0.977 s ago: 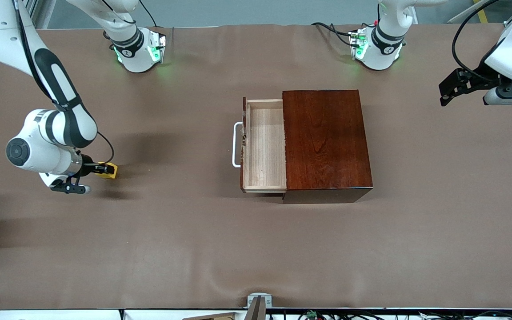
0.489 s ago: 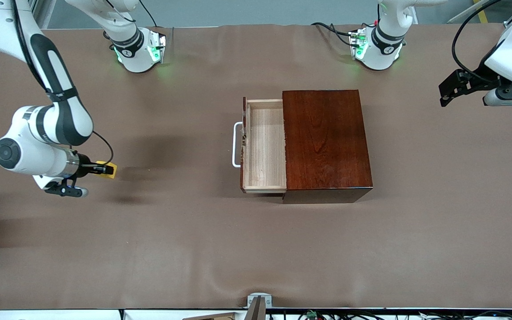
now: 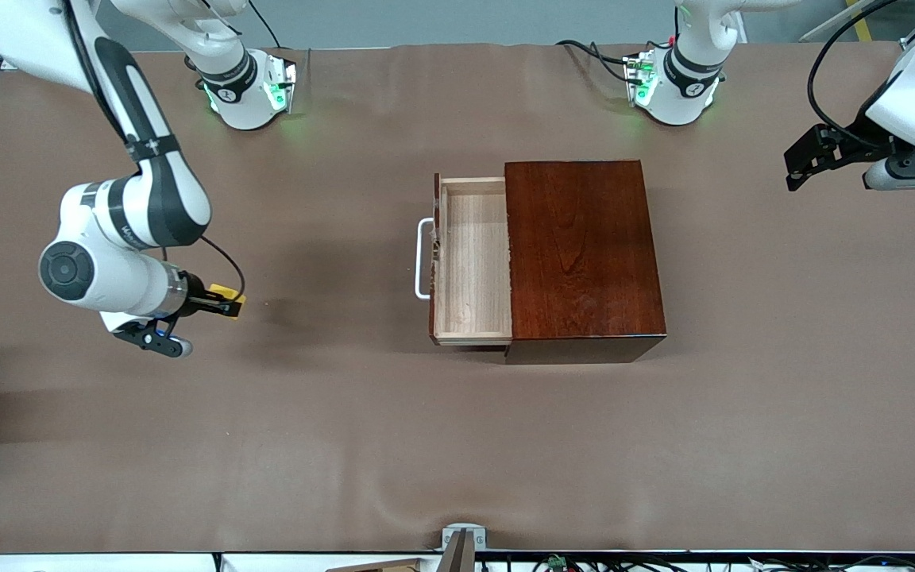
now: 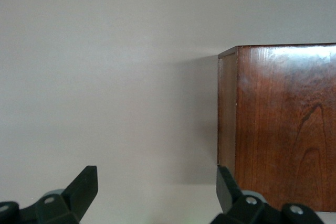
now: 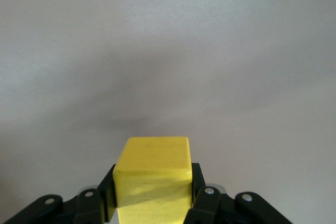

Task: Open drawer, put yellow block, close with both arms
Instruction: 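Lift the yellow cube and carry it over the open drawer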

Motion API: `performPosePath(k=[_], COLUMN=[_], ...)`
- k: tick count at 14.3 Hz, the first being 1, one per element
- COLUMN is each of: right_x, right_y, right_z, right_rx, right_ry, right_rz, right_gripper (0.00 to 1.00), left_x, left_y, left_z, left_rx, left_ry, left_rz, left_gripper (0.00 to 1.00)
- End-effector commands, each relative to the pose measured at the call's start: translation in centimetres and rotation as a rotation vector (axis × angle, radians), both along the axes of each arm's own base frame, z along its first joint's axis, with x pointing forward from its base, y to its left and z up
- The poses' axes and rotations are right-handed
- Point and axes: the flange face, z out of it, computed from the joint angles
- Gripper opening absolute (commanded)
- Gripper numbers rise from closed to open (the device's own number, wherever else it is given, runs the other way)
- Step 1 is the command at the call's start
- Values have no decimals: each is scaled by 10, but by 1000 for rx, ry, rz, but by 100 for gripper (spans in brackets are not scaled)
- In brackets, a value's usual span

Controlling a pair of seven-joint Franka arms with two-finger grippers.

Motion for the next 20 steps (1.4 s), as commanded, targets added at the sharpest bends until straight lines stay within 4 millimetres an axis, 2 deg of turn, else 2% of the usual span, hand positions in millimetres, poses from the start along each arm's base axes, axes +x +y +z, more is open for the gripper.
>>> performPosePath(k=[1,5,9,13,17,20], right_x=[5,10,8,-4,-27,-38], right_y=[45,78,104,145,203,232], right_z=[33,60,98,132,147,171], right_rx=[-20,31,30,5,-23,1], right_ry=[-8,-19,21,35,43,39], right_rz=[-104,-187,-260,-317,-444,-539], right_gripper=[0,0,0,0,0,0], left_x=[-5,-7,-7,-5,-6,-6], left_y=[2,6,10,15,13,14], left_z=[9,16,16,14,15,15], left_rx=[-11,-14,-16,-21,-21,-21], left_ry=[-5,-17,-17,-15,-18,-18], left_rz=[0,8,8,22,26,27], left_gripper=[100,100,100,100,100,100])
